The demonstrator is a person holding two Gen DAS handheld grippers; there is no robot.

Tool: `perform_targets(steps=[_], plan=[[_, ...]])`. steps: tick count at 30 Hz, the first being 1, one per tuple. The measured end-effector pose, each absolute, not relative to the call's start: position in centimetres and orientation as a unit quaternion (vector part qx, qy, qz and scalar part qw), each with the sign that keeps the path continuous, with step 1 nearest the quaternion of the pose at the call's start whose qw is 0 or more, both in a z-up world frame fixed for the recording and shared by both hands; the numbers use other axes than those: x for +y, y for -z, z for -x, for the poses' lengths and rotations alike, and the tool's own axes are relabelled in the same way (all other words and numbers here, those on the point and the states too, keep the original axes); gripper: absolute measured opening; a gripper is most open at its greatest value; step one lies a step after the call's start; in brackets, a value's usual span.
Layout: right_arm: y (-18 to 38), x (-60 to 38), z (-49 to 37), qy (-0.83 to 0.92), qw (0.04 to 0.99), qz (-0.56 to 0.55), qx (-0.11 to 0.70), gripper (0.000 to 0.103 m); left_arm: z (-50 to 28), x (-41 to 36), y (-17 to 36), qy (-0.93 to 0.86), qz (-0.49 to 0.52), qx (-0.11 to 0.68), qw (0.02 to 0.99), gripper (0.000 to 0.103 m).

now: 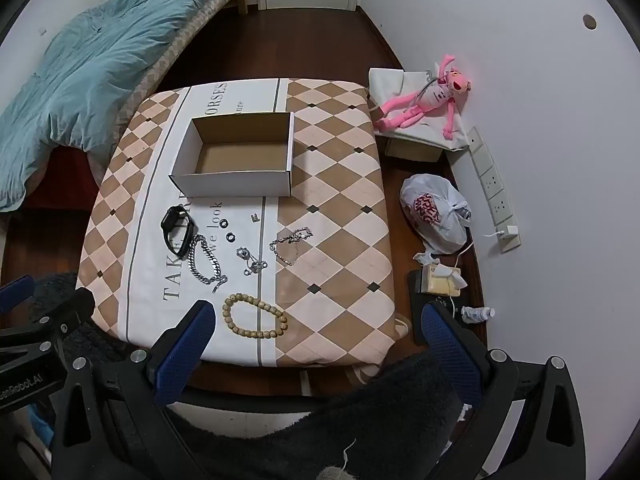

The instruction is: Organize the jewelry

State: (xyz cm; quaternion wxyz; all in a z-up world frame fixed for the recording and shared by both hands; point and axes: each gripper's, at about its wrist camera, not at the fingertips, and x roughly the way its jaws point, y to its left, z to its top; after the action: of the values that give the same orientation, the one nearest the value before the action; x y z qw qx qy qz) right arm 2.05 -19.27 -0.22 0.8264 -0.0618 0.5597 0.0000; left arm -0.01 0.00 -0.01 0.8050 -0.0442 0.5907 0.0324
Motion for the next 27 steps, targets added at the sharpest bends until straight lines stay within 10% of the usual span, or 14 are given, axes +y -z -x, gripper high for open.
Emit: perform_targets(steps=[27], plan=[[-0.1, -19.7, -1.8, -0.004, 0.829, 0.056, 0.556, 0.103, -0.3, -0.5, -1.7, -0.031, 0.042, 0.586, 0.809, 0.103]])
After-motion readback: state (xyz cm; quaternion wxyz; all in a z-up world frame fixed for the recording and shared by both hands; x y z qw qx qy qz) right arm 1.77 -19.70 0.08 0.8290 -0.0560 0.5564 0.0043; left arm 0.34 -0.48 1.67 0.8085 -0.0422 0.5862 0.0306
